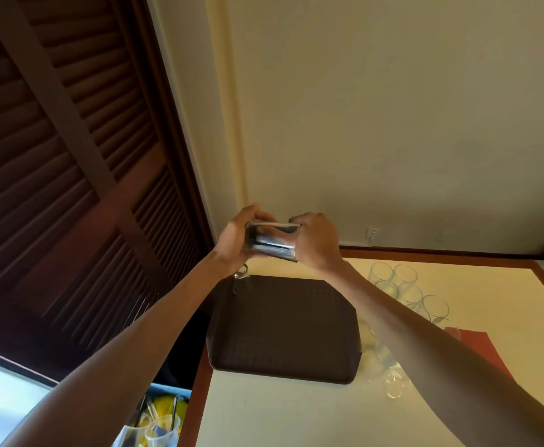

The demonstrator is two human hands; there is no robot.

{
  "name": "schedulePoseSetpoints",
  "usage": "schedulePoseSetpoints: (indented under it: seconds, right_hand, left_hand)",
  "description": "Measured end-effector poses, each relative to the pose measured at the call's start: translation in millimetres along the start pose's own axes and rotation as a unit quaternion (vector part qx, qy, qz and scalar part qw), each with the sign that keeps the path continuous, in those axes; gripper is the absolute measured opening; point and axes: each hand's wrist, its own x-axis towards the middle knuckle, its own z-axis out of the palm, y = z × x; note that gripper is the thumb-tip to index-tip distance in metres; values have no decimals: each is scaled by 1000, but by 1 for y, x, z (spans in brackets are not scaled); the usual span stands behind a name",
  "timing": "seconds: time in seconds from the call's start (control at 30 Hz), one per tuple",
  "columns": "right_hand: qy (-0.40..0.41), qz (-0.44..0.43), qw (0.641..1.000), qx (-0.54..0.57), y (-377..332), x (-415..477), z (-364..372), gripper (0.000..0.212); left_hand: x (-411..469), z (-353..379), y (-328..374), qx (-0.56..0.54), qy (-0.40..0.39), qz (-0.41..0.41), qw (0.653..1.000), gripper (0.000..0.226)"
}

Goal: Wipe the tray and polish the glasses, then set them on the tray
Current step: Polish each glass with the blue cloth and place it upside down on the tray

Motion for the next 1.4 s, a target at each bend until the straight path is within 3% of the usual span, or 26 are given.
schedulePoseSetpoints:
  seconds: [0.03,0.07,0.17,0.23,0.27,0.3,0.37,0.4,0.47,0.53,0.57,0.6,0.7,0.8,0.83,0.9,0.93,0.97,1.0,1.03,1.1,1.17,1.2,1.3,1.4]
  right_hand:
    - [52,-63,992,-95,2,0,-4,11]
    - [87,-106,980,-146,-2,-1,-13,19]
    - [104,-94,979,-145,5,8,-2,35]
    - [39,-2,999,22,8,10,12,29]
    - [-22,69,987,142,1,8,9,49]
    - [-108,148,950,254,-7,5,5,67]
    - [-242,253,866,358,-16,4,2,71]
    - [-247,255,865,355,-16,6,2,67]
    - [-176,199,928,263,-10,7,2,56]
    - [-56,81,993,60,1,11,-2,27]
    - [-13,34,999,-35,0,9,-9,10]
    - [13,-5,993,-115,-6,8,-18,8]
    - [51,-57,985,-157,-12,7,-30,13]
    - [31,20,999,-1,-1,10,-9,13]
    - [-5,69,992,105,-3,10,-4,30]
    - [-143,195,917,318,-12,6,-1,58]
    - [-205,234,876,368,-15,4,0,63]
    - [-229,248,864,373,-19,3,-1,67]
    - [-218,243,875,359,-19,3,-2,72]
    - [-176,216,907,316,-19,2,-3,74]
    - [-70,114,983,123,-14,3,-12,48]
    - [11,-5,994,-110,-17,1,-24,14]
    - [40,-47,986,-154,-20,2,-28,15]
    - [56,-39,990,-126,-13,6,-19,13]
    - [11,36,999,32,-9,9,-2,20]
  left_hand:
    - [-2,1,0,-17,-9,-45,999,41]
    - [-2,3,1,-19,-4,-71,997,41]
    - [-1,8,3,19,54,-45,997,34]
    - [0,8,6,63,68,32,995,35]
    - [3,7,7,103,73,87,988,37]
    - [6,6,7,154,77,142,975,39]
    - [10,5,8,223,81,211,948,37]
    - [11,5,8,226,76,219,946,35]
    - [11,3,9,181,50,182,965,34]
    - [9,4,11,71,8,77,994,39]
    - [7,6,13,22,-5,19,1000,41]
    - [6,8,15,-3,-3,-23,1000,41]
    - [8,14,15,26,43,-39,998,42]
    - [11,12,15,83,80,55,992,39]
    - [13,10,13,121,86,109,983,40]
    - [17,8,9,206,93,203,953,41]
    - [17,7,7,224,98,224,943,40]
    - [18,5,5,224,97,233,942,38]
    - [17,4,4,204,88,228,948,37]
    - [16,1,3,168,72,207,961,38]
    - [14,-1,5,81,26,113,990,40]
    - [10,2,9,39,14,9,999,42]
    - [8,5,10,42,28,-17,999,42]
    - [8,6,12,88,63,17,994,43]
    - [9,-1,11,148,83,123,978,48]
